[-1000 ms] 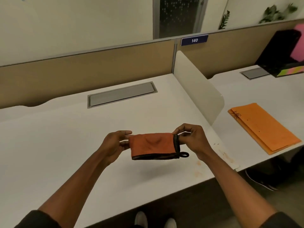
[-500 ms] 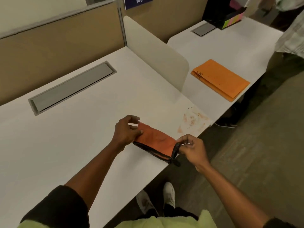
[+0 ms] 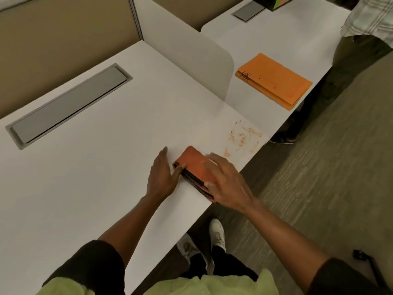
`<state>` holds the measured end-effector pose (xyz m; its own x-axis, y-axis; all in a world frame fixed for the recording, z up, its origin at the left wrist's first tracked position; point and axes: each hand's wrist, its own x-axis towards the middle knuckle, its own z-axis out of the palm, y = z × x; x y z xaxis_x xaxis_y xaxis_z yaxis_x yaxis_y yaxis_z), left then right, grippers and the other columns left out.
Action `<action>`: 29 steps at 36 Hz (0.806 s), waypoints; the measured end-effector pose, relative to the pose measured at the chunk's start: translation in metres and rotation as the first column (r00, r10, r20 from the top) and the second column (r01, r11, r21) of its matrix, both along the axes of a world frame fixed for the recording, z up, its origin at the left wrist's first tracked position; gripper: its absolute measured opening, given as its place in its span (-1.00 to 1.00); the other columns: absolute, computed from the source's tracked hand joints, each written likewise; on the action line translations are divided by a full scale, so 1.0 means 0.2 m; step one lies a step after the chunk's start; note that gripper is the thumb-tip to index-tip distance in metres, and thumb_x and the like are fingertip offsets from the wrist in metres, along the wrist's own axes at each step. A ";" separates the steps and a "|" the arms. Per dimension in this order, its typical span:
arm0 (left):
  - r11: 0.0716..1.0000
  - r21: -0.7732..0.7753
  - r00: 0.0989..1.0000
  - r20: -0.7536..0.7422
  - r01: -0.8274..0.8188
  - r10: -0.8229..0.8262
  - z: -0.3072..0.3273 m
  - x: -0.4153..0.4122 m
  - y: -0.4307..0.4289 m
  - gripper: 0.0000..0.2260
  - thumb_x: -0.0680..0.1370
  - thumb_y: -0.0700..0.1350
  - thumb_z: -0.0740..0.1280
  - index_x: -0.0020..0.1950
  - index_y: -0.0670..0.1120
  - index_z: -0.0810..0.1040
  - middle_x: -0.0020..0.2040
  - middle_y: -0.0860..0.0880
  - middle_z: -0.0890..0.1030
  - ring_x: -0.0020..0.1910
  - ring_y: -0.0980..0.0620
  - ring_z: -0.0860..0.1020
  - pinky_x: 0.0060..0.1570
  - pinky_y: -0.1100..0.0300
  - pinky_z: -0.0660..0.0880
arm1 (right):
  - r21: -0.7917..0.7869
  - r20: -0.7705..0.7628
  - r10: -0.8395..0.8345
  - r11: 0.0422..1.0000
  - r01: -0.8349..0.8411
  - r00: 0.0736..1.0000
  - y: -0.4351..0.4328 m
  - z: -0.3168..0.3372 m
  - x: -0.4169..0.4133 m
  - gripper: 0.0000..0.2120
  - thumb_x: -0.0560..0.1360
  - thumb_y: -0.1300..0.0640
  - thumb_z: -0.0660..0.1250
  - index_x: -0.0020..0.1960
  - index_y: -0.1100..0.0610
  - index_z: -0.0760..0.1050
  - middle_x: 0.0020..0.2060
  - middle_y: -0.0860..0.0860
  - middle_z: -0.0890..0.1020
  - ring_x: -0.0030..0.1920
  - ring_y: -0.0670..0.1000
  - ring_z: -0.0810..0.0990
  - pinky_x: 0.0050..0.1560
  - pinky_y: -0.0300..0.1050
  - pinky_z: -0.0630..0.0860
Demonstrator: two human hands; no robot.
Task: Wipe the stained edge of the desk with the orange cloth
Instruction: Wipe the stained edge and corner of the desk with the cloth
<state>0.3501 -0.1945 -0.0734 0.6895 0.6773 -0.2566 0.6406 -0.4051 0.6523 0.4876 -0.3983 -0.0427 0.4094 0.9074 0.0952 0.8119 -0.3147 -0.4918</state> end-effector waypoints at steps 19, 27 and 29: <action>0.918 0.362 0.981 -0.159 0.162 -0.110 -0.30 -0.24 -0.20 -0.31 0.80 0.23 -0.08 0.77 -0.07 -0.33 0.77 -0.03 -0.39 0.75 0.03 -0.38 0.70 0.11 -0.38 | -0.148 0.149 0.000 0.989 0.022 0.989 0.35 -0.27 -0.01 -0.27 0.64 0.28 0.15 0.71 0.18 -0.12 0.71 0.13 -0.05 0.71 0.16 -0.12 0.68 0.21 0.04; 0.912 0.377 0.981 -0.165 0.161 -0.104 -0.29 -0.23 -0.21 -0.31 0.80 0.19 -0.04 0.80 -0.13 -0.19 0.80 -0.10 -0.26 0.78 -0.02 -0.29 0.74 0.01 -0.22 | -0.140 0.106 0.014 0.990 0.001 0.994 0.08 -0.29 -0.18 -0.12 0.48 0.50 0.19 0.70 0.20 -0.09 0.71 0.15 -0.05 0.71 0.19 -0.14 0.69 0.22 0.01; 0.908 0.385 0.981 -0.164 0.163 -0.107 -0.29 -0.23 -0.21 -0.32 0.80 0.19 -0.03 0.80 -0.14 -0.17 0.81 -0.11 -0.24 0.79 -0.03 -0.27 0.74 0.01 -0.21 | -0.140 0.126 0.014 0.990 0.004 0.992 0.07 -0.28 -0.14 -0.15 0.48 0.48 0.18 0.70 0.18 -0.04 0.70 0.14 0.00 0.71 0.18 -0.10 0.68 0.24 0.06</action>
